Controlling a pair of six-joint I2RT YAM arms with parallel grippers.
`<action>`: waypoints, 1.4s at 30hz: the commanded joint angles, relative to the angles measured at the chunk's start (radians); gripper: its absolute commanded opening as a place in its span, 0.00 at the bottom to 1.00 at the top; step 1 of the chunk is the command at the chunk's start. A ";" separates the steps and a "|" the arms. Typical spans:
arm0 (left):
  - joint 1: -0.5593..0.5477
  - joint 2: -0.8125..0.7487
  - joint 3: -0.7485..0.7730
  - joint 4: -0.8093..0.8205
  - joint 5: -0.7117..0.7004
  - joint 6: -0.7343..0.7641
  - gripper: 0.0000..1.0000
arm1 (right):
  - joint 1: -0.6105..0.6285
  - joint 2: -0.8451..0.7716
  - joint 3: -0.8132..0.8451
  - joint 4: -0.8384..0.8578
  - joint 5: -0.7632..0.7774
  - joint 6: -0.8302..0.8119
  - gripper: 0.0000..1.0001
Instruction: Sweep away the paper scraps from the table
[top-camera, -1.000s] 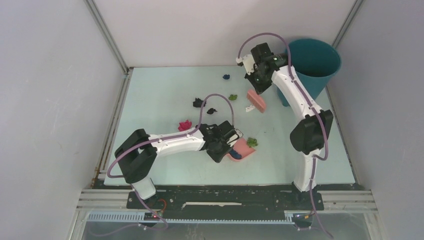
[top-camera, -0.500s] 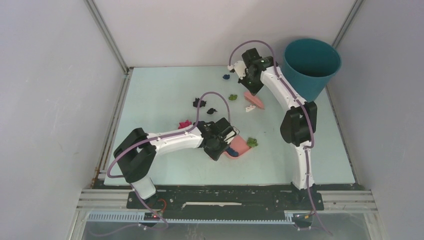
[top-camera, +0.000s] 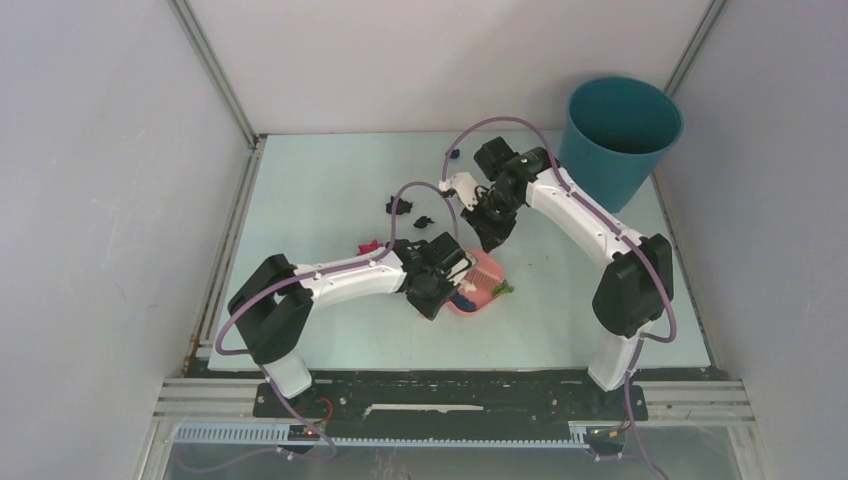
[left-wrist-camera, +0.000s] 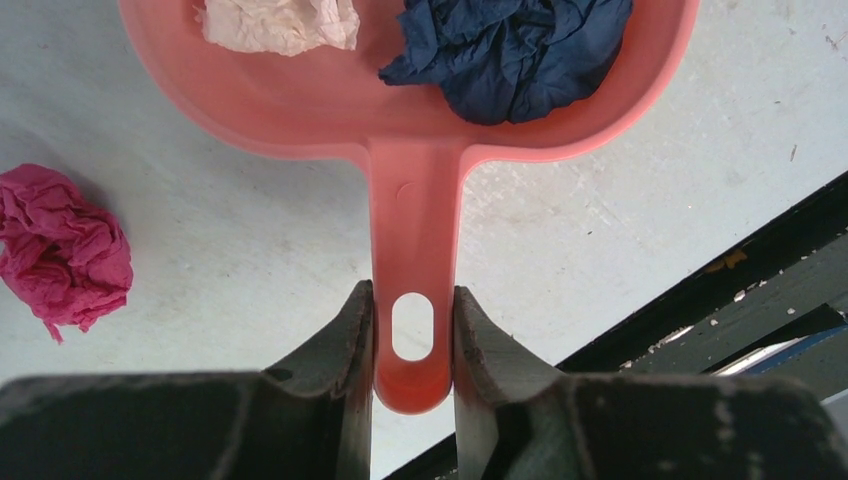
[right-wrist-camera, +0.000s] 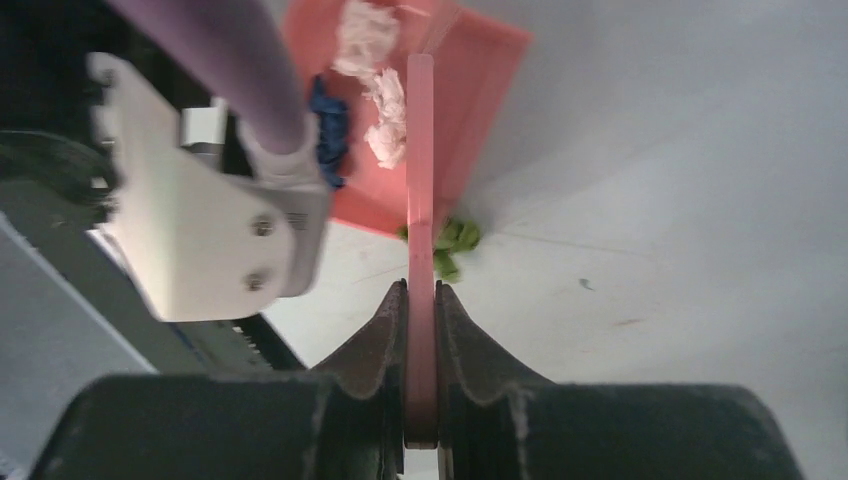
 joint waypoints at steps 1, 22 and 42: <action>0.009 0.008 0.039 -0.014 0.012 -0.004 0.00 | 0.022 -0.048 -0.026 -0.028 -0.144 0.055 0.00; 0.001 -0.098 0.068 -0.182 -0.108 0.003 0.00 | -0.164 -0.162 0.096 -0.023 0.122 0.183 0.00; -0.004 0.025 0.155 -0.149 -0.050 0.025 0.00 | -0.087 -0.028 -0.013 -0.010 -0.212 0.315 0.00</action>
